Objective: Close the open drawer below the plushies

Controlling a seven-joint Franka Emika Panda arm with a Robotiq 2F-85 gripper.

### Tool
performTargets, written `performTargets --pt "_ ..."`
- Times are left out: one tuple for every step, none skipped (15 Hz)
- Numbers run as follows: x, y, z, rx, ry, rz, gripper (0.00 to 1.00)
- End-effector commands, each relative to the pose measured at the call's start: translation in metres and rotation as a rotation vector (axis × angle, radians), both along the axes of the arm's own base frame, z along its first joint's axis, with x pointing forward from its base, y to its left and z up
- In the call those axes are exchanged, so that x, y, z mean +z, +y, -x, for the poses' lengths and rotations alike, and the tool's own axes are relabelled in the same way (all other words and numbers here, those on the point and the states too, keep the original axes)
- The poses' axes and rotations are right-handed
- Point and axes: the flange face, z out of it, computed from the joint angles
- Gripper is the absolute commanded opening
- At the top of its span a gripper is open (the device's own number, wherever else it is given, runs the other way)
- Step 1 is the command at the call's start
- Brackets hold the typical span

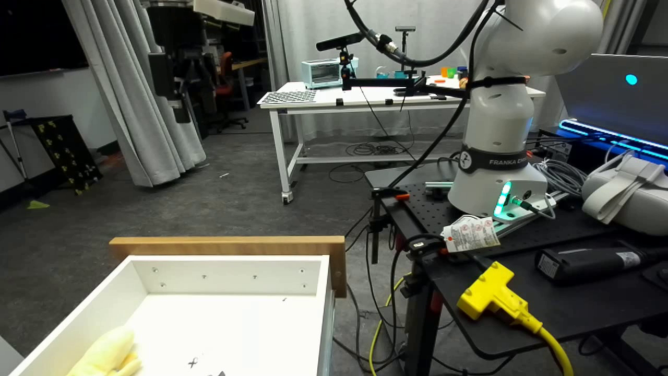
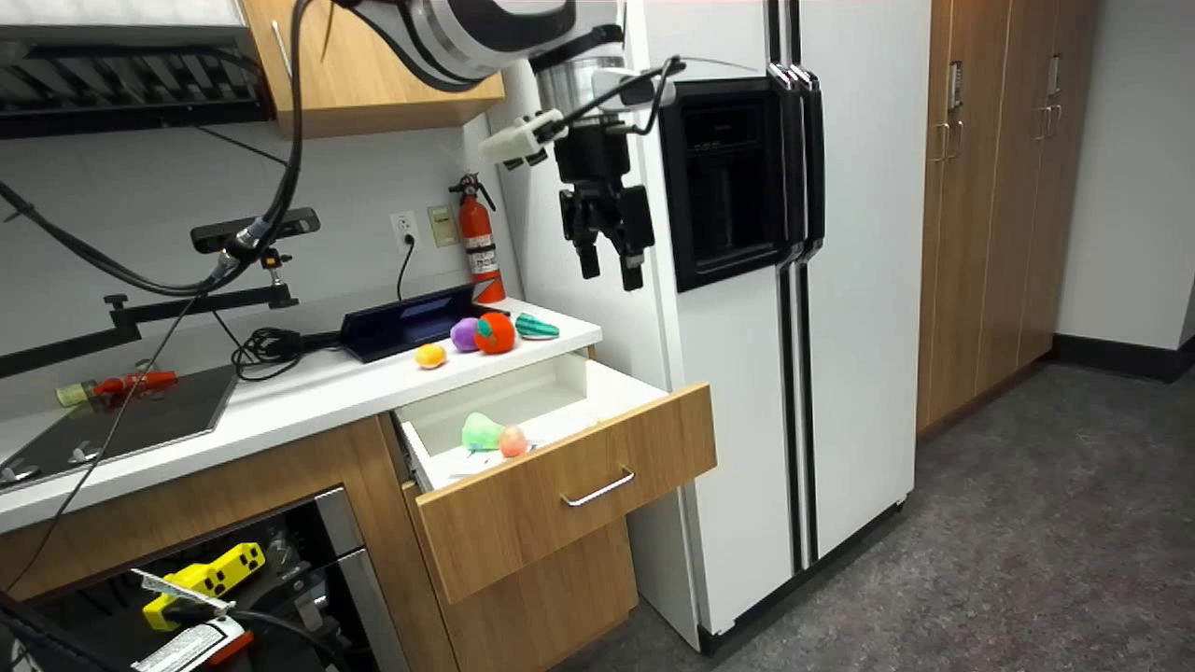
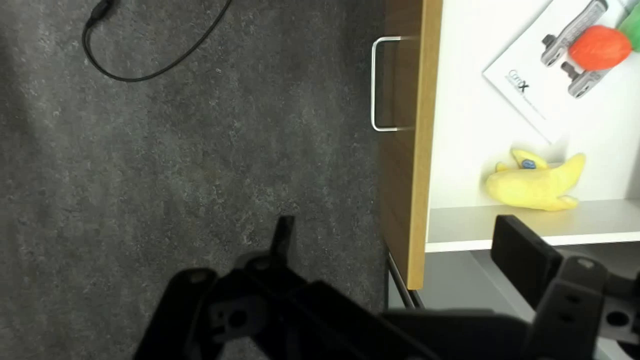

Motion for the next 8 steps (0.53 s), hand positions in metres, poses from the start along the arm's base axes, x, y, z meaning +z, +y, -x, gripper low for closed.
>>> performTargets --pt "-0.031 -0.028 -0.039 -0.014 0.033 0.012 1.00" --pt "-0.041 -0.035 -0.047 -0.022 0.045 0.011 1.00" --pt "-0.052 -0.041 -0.054 -0.033 0.064 0.003 1.00" --pt "-0.059 -0.045 -0.059 -0.041 0.074 -0.007 1.00" --pt "-0.049 -0.035 -0.039 -0.045 0.056 0.007 1.00" --pt "-0.058 -0.039 -0.045 -0.050 0.064 0.008 1.00" --pt "-0.065 -0.042 -0.050 -0.053 0.069 0.009 1.00" --pt "-0.068 -0.043 -0.053 -0.054 0.072 0.010 1.00"
